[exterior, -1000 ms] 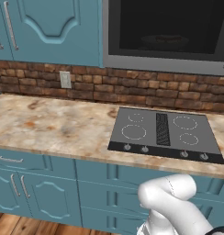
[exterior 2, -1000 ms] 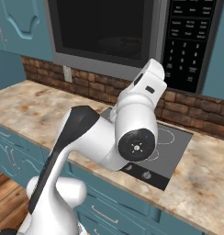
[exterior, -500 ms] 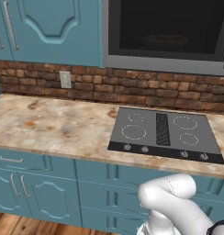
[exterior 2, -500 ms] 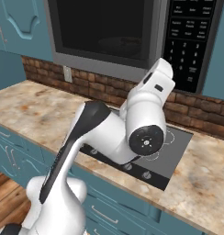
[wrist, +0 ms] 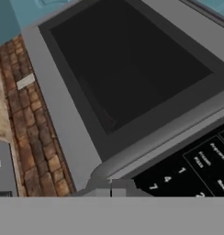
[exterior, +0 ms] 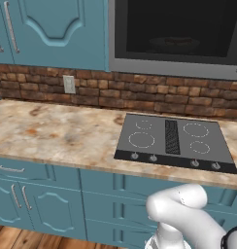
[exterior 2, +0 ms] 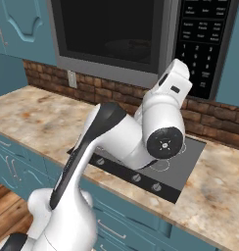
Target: Place the bowl containing the garlic and hot dog in the microwave. Close the microwave door and press the start button to microwave the meal.
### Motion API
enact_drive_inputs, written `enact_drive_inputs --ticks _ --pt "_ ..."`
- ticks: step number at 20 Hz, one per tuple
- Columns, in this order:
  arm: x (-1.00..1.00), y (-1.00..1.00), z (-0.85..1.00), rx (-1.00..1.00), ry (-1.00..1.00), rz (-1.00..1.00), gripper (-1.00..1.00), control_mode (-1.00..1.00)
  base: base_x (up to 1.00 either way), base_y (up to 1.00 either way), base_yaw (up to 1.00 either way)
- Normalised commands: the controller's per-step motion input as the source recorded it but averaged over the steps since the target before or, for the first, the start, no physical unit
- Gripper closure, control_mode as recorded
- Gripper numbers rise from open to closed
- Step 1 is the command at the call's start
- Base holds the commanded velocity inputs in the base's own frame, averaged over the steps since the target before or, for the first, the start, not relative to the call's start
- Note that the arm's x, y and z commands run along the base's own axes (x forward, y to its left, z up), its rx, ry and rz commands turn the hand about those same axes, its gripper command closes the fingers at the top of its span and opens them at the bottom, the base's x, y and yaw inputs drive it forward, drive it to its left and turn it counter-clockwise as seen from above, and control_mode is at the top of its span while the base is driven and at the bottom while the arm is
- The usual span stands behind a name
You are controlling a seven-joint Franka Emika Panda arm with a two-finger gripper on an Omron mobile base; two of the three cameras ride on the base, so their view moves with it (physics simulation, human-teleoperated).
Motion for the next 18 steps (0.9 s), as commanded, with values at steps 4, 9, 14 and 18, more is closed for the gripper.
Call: enact_drive_inputs --ticks 4,9,14,18 --pt "0.36 -0.12 -0.04 -0.01 0.0 -0.05 1.0 -1.0 0.0 0.0 0.0" --pt "0.31 -0.14 -0.17 -0.03 0.0 -0.05 1.0 -1.0 0.0 0.0 0.0" --pt "0.2 -0.3 -0.11 -0.01 0.0 -0.06 1.0 -1.0 0.0 0.0 0.0" --pt "0.27 -0.04 0.0 -0.01 0.0 -0.01 1.0 -1.0 0.0 0.0 0.0"
